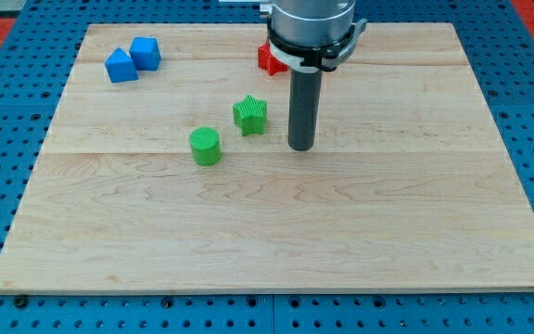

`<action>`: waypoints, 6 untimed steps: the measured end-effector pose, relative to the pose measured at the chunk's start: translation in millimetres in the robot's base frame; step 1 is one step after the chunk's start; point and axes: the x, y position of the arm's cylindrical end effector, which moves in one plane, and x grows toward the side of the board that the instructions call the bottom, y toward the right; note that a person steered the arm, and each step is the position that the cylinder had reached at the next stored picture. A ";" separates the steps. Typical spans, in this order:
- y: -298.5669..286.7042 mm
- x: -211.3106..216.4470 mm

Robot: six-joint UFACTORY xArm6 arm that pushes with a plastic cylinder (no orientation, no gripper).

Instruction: Slide green star closer to blue triangle

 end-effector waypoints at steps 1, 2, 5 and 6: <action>-75.9 -68.2; -164.9 -97.6; -187.0 -55.0; -185.6 -73.7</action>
